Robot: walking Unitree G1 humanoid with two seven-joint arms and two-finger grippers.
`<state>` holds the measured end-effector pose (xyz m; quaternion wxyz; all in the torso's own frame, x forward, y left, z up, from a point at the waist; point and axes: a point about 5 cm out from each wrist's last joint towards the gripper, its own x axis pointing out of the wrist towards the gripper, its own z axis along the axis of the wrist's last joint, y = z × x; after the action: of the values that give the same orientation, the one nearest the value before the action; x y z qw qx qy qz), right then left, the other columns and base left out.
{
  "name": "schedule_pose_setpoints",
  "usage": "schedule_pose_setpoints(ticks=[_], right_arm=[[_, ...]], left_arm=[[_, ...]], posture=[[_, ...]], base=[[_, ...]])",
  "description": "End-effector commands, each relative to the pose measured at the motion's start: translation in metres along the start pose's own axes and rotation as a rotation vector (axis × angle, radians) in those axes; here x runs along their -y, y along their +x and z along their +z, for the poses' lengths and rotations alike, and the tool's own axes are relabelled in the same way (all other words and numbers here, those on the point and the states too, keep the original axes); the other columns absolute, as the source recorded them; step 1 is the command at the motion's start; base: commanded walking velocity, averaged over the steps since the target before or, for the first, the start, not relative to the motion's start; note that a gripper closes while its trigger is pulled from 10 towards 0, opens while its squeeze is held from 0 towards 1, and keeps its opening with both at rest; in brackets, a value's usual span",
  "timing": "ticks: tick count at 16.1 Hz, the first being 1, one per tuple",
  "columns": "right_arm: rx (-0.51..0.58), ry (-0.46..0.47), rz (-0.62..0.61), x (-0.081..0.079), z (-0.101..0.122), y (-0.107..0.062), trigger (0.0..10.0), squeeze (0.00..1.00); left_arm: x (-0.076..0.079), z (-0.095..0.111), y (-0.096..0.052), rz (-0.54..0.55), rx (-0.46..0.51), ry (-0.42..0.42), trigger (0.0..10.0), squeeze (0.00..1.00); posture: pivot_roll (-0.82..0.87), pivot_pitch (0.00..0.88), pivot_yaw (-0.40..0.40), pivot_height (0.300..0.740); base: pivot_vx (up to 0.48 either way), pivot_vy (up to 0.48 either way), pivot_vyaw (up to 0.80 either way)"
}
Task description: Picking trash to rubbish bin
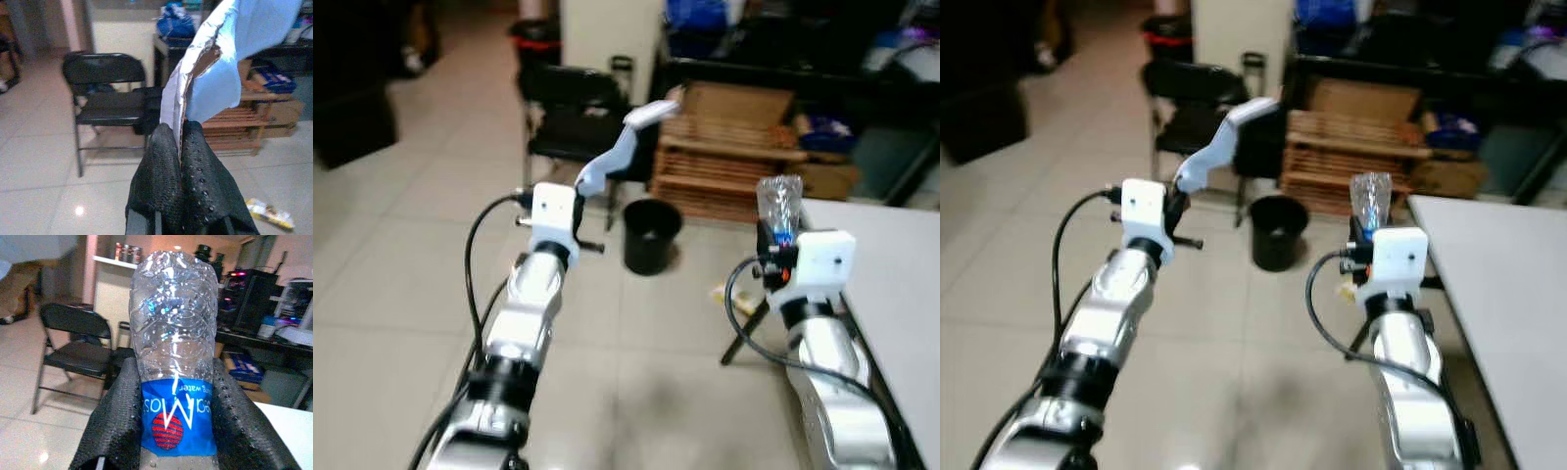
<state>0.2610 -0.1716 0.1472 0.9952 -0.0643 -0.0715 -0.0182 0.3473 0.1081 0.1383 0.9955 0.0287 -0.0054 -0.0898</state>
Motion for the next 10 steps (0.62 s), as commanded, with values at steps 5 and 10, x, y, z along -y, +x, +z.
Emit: schedule_pose_setpoints(ticks=[5,10], right_arm=[[0.013,-0.002,-0.019,0.0044,0.0041,0.0014,10.0,0.0],[0.013,-0.001,-0.021,0.0049,0.004,0.0016,10.0,0.0]], left_arm=[[0.0053,0.0034,0.0028,-0.023,0.005,0.014,10.0,0.0],[0.0068,0.0034,0.0039,-0.028,0.002,0.014,10.0,0.0]], posture=[[0.19,0.001,-0.063,0.74],[0.18,0.0,-0.06,0.74]], base=[[0.45,0.0,0.0],[0.45,0.0,0.0]])
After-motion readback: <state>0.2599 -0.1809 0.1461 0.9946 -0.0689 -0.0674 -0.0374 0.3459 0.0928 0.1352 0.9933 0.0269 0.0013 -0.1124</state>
